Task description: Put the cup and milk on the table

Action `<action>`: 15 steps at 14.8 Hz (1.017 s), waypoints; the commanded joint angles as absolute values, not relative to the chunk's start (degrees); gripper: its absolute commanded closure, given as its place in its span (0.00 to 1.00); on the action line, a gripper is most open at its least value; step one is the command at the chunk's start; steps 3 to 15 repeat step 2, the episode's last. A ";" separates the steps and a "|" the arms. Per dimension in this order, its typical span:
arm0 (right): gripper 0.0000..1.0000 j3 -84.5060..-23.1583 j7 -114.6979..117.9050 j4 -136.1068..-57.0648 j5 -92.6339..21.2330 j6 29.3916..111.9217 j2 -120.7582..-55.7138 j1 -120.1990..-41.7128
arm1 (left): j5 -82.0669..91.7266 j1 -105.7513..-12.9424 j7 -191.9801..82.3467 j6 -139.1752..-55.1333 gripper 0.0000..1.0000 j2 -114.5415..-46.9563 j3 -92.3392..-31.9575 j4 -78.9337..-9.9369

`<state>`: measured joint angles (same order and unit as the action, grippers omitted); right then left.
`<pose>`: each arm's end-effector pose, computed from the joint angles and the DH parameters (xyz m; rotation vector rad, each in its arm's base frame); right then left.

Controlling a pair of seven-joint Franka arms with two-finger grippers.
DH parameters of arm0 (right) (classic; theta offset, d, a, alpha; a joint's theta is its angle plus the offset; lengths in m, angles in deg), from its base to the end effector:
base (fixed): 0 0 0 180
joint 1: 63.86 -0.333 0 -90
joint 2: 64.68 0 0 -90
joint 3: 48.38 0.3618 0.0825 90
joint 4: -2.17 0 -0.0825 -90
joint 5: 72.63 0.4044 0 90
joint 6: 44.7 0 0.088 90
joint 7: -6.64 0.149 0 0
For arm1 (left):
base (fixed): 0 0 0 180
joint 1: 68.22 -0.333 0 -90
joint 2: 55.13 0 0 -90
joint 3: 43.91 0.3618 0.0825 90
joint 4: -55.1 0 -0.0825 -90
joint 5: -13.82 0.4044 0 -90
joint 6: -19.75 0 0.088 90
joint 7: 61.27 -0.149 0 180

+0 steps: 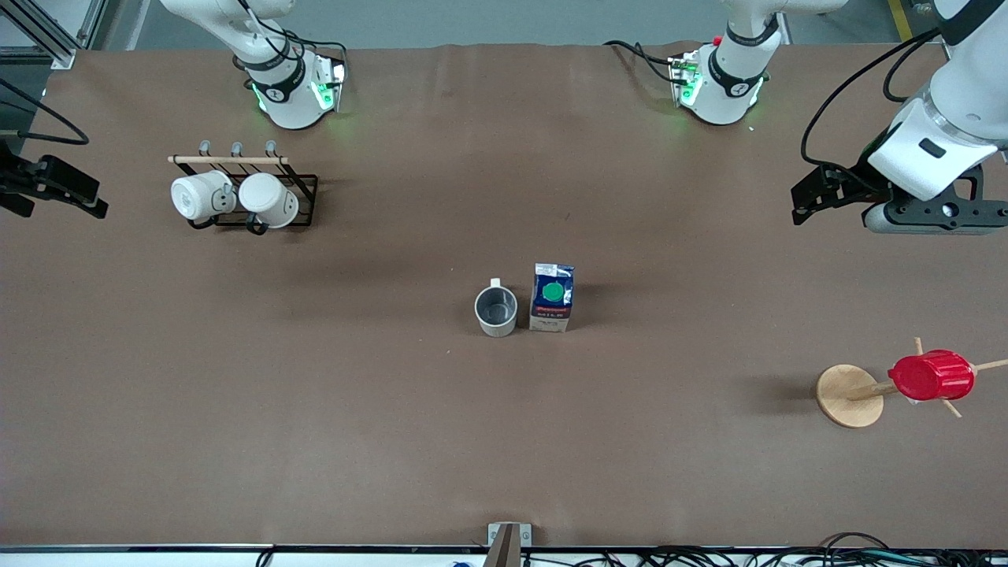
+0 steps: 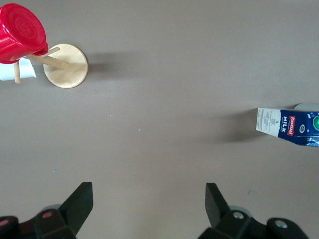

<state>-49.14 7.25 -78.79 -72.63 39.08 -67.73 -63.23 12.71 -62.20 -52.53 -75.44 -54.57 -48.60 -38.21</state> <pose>0.5825 -0.0139 0.6648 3.1404 -0.0548 -0.0063 0.5705 -0.1109 0.6135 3.1151 -0.0515 0.0605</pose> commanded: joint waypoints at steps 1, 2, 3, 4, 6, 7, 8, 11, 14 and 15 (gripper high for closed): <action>0.00 -48.65 6.55 -79.57 -71.93 38.97 -67.14 -62.19 | 11.71 -62.07 -51.51 -76.76 0.01 -52.93 -48.31 -39.91; 0.00 -48.65 6.55 -79.57 -71.93 38.97 -67.14 -62.19 | 11.71 -62.07 -51.60 -76.76 0.01 -52.84 -48.31 -39.91; 0.00 -48.65 6.55 -79.57 -71.93 38.97 -67.14 -62.19 | 11.71 -62.07 -51.60 -76.76 0.01 -52.84 -48.31 -39.91; 0.00 -48.65 6.55 -79.57 -71.93 38.97 -67.14 -62.19 | 11.71 -62.07 -51.60 -76.76 0.01 -52.84 -48.31 -39.91; 0.00 -48.65 6.55 -79.57 -71.93 38.97 -67.14 -62.19 | 11.71 -62.07 -51.60 -76.76 0.01 -52.84 -48.31 -39.91; 0.00 -48.65 6.55 -79.57 -71.93 38.97 -67.14 -62.19 | 11.71 -62.07 -51.60 -76.76 0.01 -52.84 -48.31 -39.91; 0.00 -48.65 6.55 -79.57 -71.93 38.97 -67.14 -62.19 | 11.71 -62.07 -51.60 -76.76 0.01 -52.84 -48.31 -39.91; 0.00 -48.65 6.55 -79.57 -71.93 38.97 -67.14 -62.19 | 11.71 -62.07 -51.60 -76.76 0.01 -52.84 -48.31 -39.91; 0.00 -48.65 6.55 -79.57 -71.93 38.97 -67.14 -62.19 | 11.71 -62.07 -51.60 -76.76 0.01 -52.84 -48.31 -39.91; 0.00 -48.65 6.55 -79.57 -71.93 38.97 -67.14 -62.19 | 11.71 -62.07 -51.60 -76.76 0.01 -52.84 -48.31 -39.91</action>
